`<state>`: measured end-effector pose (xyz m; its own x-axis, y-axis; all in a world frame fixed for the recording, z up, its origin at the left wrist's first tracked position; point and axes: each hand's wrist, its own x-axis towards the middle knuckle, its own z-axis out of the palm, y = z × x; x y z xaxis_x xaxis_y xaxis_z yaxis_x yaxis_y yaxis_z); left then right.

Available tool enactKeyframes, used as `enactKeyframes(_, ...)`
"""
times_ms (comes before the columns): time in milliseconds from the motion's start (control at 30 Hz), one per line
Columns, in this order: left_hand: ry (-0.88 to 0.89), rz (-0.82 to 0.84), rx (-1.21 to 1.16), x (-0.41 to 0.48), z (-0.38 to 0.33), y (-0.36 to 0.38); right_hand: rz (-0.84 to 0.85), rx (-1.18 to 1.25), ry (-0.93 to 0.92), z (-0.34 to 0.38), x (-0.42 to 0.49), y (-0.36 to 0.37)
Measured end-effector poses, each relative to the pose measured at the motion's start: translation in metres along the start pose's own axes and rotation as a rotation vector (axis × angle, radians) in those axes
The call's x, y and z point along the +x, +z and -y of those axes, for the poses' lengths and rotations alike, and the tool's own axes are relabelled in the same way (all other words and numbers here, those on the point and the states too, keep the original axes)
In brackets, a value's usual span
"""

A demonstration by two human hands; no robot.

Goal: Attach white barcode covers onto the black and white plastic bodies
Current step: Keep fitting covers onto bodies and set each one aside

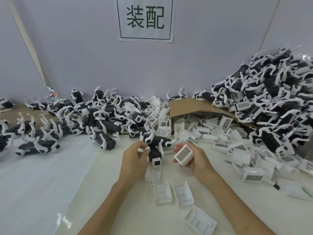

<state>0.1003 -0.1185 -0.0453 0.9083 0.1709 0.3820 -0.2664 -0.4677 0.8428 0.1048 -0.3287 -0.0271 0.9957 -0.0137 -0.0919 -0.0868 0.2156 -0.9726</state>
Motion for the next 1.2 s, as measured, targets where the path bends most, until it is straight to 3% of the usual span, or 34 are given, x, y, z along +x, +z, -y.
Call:
enactKeyframes(100, -0.071, -0.034, -0.219, 0.002, -0.005, -0.001, 0.038, 0.181, 0.095, 0.003, -0.003, 0.001)
enactKeyframes(233, -0.380, -0.112, -0.867, 0.006, -0.013, -0.011, 0.035, 0.366, 0.178, 0.006, -0.006, 0.002)
enactKeyframes(333, -0.510, -0.186, -1.129, 0.010, -0.011, -0.020, 0.065, 0.548, 0.236, 0.011, -0.008, 0.000)
enactKeyframes(500, -0.600, -0.197, -1.255, 0.011, -0.011, -0.021, 0.072, 0.653, 0.240, 0.011, -0.009, -0.002)
enactKeyframes(733, -0.642, -0.244, -1.401, 0.012, -0.011, -0.023, 0.012, 0.543, 0.288, 0.005, -0.001, -0.003)
enactKeyframes(867, -0.701, -0.292, -1.533, 0.012, -0.010, -0.029, 0.159, 0.530, 0.288, 0.007, -0.006, -0.003)
enactKeyframes(967, -0.734, -0.348, -1.633, 0.015, -0.009, -0.036, 0.199, 0.350, 0.254, 0.003, -0.007, 0.000)
enactKeyframes(1067, -0.731, -0.377, -1.621, 0.019, -0.006, -0.041, 0.175, 0.295, 0.226, 0.001, -0.006, 0.002)
enactKeyframes(1200, -0.675, -0.307, -1.435, 0.018, -0.005, -0.037, 0.157, 0.192, 0.187, 0.001, -0.004, 0.003)
